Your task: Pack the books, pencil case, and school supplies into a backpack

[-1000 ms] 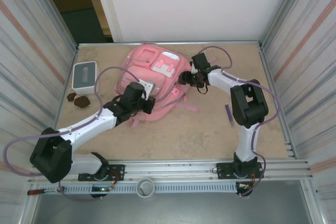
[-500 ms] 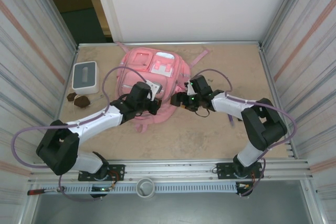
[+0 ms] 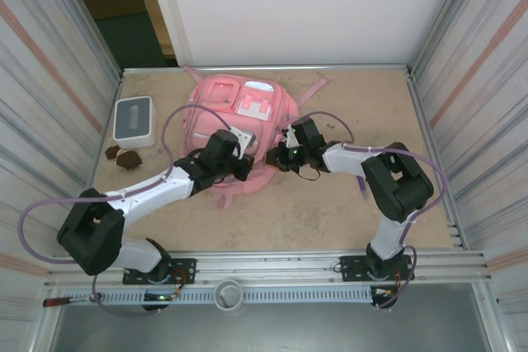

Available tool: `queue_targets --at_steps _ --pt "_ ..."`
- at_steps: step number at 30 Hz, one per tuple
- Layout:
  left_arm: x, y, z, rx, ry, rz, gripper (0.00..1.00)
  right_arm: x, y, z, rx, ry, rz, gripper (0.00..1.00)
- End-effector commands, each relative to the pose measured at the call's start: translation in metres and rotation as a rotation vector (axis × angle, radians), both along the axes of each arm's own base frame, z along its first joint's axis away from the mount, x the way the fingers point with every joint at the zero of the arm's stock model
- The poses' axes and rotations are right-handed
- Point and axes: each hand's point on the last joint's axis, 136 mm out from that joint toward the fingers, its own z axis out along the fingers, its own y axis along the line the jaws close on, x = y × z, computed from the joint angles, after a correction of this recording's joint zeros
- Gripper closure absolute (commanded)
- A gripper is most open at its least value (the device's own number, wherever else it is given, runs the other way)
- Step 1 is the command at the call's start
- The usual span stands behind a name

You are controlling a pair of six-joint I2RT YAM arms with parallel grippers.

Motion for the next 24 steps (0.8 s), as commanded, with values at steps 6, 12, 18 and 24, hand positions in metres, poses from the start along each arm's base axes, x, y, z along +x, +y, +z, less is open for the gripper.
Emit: queue_targets --at_steps 6,12,18,24 --pt "-0.002 0.039 -0.008 0.121 -0.042 0.064 1.00 0.029 -0.050 0.007 -0.022 -0.059 -0.142 1.00" --pt "0.006 0.083 -0.010 0.212 -0.049 0.183 1.00 0.029 -0.071 0.016 -0.054 -0.086 -0.121 1.00" --pt "-0.004 0.060 0.003 0.102 -0.051 0.073 1.00 0.034 -0.070 0.020 -0.128 -0.075 0.010 1.00" --pt "-0.018 -0.004 0.012 0.030 -0.045 -0.084 1.00 0.056 -0.087 0.026 -0.202 -0.081 0.026 0.95"
